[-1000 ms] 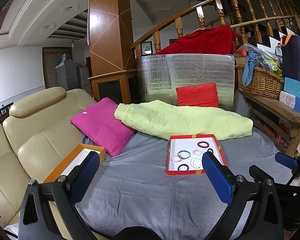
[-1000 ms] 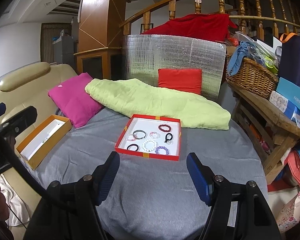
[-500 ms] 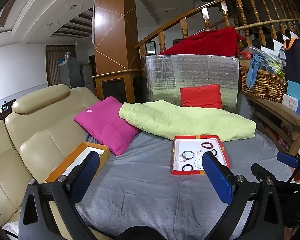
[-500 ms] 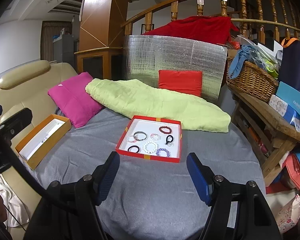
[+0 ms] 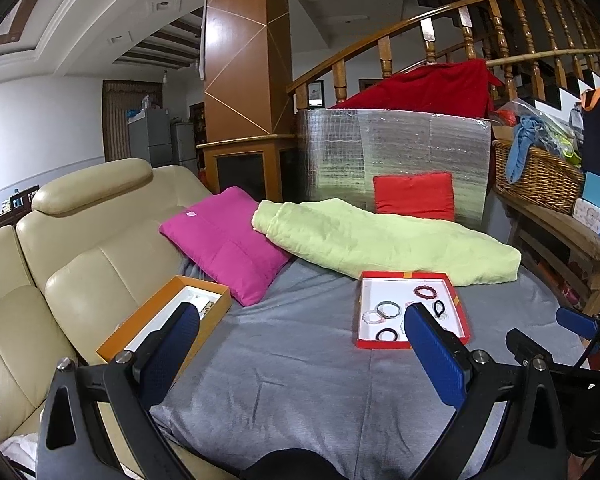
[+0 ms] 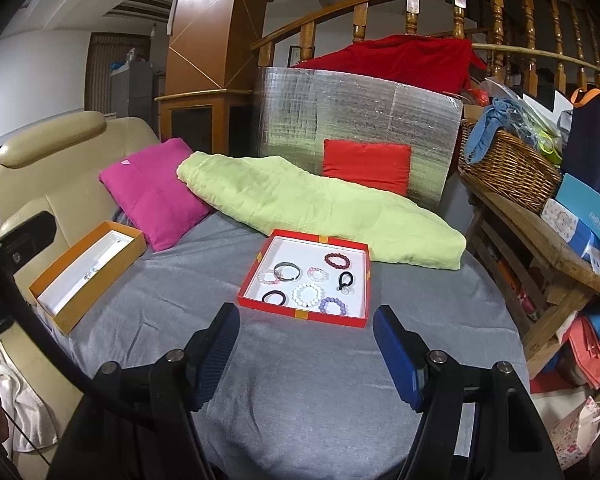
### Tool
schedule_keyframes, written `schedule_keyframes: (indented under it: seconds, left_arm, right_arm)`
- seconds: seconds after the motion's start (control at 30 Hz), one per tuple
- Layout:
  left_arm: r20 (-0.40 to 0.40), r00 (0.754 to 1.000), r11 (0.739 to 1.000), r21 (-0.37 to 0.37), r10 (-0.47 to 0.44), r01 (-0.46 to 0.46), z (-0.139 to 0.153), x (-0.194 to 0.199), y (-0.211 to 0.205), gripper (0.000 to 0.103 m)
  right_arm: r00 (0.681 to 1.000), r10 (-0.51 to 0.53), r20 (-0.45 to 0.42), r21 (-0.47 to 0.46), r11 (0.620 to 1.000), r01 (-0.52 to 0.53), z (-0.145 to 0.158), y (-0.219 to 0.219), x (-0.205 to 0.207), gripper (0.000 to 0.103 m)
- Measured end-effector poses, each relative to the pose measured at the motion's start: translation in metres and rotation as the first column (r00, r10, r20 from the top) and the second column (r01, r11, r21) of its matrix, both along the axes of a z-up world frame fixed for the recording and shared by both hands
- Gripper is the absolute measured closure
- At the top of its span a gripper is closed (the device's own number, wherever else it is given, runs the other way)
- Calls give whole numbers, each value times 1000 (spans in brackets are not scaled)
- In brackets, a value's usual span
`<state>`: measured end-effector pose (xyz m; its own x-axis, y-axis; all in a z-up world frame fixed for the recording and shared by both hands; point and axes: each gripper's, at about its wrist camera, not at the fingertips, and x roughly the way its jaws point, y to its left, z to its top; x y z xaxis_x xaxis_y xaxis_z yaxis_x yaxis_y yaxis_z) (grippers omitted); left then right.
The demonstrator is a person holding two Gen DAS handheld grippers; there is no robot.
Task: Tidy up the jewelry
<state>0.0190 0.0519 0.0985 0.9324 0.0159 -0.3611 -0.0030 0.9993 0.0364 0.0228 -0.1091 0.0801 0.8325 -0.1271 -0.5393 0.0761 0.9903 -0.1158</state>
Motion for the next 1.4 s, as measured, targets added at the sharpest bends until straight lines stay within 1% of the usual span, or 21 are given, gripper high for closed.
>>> schedule_keyframes:
  seconds: [0.33,0.63,0.73,1.2,1.3,1.4]
  left_arm:
    - [1,1000,1000,-4,11,-11,1,0,2,1]
    - [-21,1000,1000,22,-5,6,-2,8,-13,1]
    - [-30,1000,999,38,-4,5,-3,15,-20,1]
    - [-79,997,998,69,-2,8,-15,54,-43,1]
    - [-89,996,997,68,-16,23,-19,62,-47,1]
    - [-96,994,996,60,-55,61,-25,78,-50,1]
  right_arm:
    - [1000,0,4,-9,1000,0,2,3,0,30]
    - [1000,-26,-9,11,1000,26,-4,-14,9,30]
    - [999,-27,-17,17,999,28,-8,-18,15,30]
    - [997,-48,-60,57,997,52,-29,-47,60,30]
    - [996,-56,-71,59,996,60,-35,-53,68,30]
    - [995,-74,-71,67,995,79,-40,-66,78,30]
